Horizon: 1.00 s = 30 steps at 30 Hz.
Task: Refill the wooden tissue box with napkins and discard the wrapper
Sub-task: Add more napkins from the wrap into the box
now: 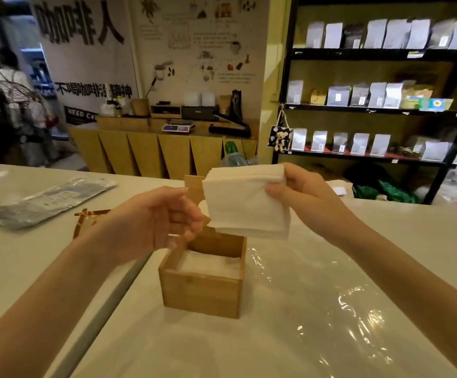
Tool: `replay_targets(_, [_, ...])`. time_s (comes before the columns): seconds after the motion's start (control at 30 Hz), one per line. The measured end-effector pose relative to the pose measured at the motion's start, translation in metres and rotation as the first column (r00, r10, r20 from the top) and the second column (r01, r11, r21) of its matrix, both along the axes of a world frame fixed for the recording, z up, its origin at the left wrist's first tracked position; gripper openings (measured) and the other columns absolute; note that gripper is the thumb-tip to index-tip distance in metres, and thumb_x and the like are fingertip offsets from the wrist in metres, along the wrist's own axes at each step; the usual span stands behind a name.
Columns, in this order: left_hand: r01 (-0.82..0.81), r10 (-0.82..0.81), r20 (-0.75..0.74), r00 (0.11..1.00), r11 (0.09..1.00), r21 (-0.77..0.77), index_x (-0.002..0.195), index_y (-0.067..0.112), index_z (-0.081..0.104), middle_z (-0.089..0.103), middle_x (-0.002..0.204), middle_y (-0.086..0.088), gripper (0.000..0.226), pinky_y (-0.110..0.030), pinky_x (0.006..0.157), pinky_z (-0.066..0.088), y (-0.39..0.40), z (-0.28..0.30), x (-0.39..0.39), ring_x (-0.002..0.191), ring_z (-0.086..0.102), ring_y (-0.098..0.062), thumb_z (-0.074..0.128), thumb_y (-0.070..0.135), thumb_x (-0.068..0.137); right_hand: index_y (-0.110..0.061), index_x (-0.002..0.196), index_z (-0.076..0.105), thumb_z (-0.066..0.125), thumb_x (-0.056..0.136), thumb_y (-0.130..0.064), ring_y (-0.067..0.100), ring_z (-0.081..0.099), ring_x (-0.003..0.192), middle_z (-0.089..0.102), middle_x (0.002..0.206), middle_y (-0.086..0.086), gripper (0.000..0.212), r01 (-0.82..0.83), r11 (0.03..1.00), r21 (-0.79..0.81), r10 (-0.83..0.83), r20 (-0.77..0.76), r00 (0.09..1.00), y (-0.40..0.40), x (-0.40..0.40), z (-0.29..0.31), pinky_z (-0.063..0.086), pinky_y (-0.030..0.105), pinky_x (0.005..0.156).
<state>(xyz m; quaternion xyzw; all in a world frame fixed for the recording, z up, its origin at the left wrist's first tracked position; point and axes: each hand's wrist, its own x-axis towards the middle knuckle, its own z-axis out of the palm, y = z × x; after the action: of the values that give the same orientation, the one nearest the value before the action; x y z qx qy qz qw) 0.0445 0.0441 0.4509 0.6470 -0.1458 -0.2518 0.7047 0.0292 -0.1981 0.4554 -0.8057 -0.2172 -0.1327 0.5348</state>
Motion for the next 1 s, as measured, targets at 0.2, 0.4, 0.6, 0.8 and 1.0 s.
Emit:
replay_targets(0.2, [0.028,-0.134,-0.396,0.909,0.965,-0.262,0.111,-0.005,0.063,0.063,0.119,-0.022,0.084,-0.032,0.08,0.056,-0.008,-0.013,0.005,0.103,0.066,-0.03,0.043,0.066,0.07,-0.037,0.115,0.047,0.047,0.093,-0.025,-0.007,0.053,0.101,0.056,0.104,-0.027,0.025,-0.071,0.979,-0.193,0.11,0.197,0.974,0.025,-0.005,-0.006,0.046,0.01,0.085])
replay_targets(0.4, [-0.159,0.011,-0.507,0.862,0.955,-0.25,0.11,0.012,0.055,0.071,0.094,-0.02,0.055,-0.042,0.068,0.057,-0.007,-0.022,0.008,0.082,0.07,-0.034,0.051,0.054,0.074,-0.03,0.125,0.045,0.046,0.09,-0.023,-0.002,0.046,0.114,0.057,0.121,-0.014,0.036,0.011,0.856,-0.517,0.255,0.441,0.861,0.026,-0.016,-0.036,0.033,0.016,0.099])
replay_targets(0.6, [-0.164,0.139,-0.346,0.928,0.985,-0.045,0.108,0.016,0.057,0.074,0.079,-0.013,0.072,-0.034,0.053,0.06,-0.009,-0.03,0.012,0.07,0.071,-0.026,0.083,0.022,0.041,-0.025,0.13,0.041,0.046,0.088,-0.021,0.01,0.037,0.131,0.055,0.135,-0.002,0.043,0.093,0.708,-0.7,0.349,0.462,0.815,0.016,-0.013,-0.059,0.024,0.029,0.11])
replay_targets(0.8, [-0.238,0.199,-0.324,0.925,0.967,-0.088,0.104,0.015,0.057,0.076,0.075,-0.01,0.043,-0.031,0.053,0.06,-0.001,-0.04,0.017,0.068,0.072,-0.023,0.063,0.015,0.061,-0.034,0.128,0.039,0.059,0.086,-0.012,-0.008,0.043,0.119,0.047,0.13,-0.014,0.052,0.123,0.969,-0.214,-0.086,0.175,0.981,0.017,-0.011,-0.062,0.036,0.01,0.101])
replay_targets(1.0, [-0.255,0.19,-0.334,0.923,0.954,-0.16,0.095,0.014,0.059,0.075,0.068,-0.009,0.031,-0.028,0.046,0.058,-0.002,-0.035,0.014,0.06,0.072,-0.022,0.06,0.014,0.064,-0.002,0.111,0.058,0.037,0.094,-0.036,0.025,0.07,0.085,0.073,0.091,0.013,0.043,0.201,0.803,0.561,0.357,-0.722,0.593,0.034,0.009,-0.045,0.059,0.033,0.069])
